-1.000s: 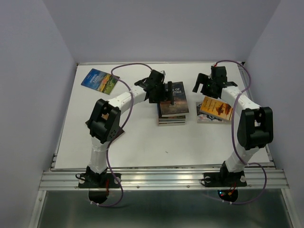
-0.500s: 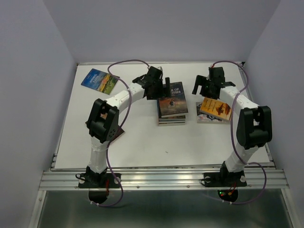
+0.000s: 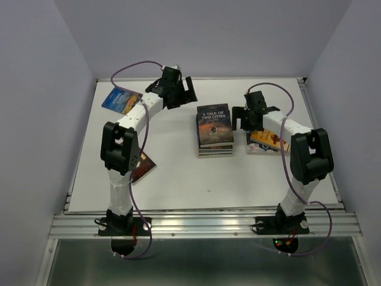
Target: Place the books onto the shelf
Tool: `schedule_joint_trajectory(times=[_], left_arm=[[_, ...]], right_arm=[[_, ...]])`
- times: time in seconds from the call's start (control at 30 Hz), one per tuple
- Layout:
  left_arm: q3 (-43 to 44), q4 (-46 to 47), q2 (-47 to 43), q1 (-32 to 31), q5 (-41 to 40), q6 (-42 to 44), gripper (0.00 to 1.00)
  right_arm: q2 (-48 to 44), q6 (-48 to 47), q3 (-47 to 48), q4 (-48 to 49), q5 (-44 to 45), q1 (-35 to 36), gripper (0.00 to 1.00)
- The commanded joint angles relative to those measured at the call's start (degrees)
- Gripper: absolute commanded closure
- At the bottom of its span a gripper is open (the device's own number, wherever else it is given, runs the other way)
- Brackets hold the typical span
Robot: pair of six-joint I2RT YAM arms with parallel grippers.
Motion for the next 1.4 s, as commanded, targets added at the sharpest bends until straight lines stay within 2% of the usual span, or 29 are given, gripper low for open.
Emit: schedule_joint_trajectory(times=[0.0,0.23,0.77,0.83,0.97,1.1,1.37], left_arm=[[-2.25,0.88,-5.39,2.56,-0.19,0.11,0.01],[-8.48,2.02,-8.37,6.07,-1.17,-0.68,0.01],[-15.78,4.04,-12.60,14.77,-0.72,-1.91,0.01],[-17.01,4.57,-13.65,15.56,-0.46,-2.08,0.01],[-20.44,5.54,-15.50,17.94,-0.72,-2.87,0.01],[-23.60,6.51,-17.17,21.01,-0.63,-3.58,0.01],[-26.86,6.07,-17.44,27.43,-6.33,-7.35,0.01]], right_arm=[[-2.43,1.00,-2.03,-0.23,-0.81,0.57,0.00],[-4.80,2.75,-3.00,-0.23,0.95,0.57,0.00],[-7.78,3.55,-6.17,0.56,-0.64,2.77,0.00],[-8.40,4.51,-6.17,0.65,0.94,2.77,0.00],[-11.29,7.06,-5.99,0.21,11.11,2.77,0.00],[-12.80,7.95,-4.59,-0.14,15.44,2.77,0.00],[-14.38,7.68,2.95,0.21,23.53,2.77,0.00]])
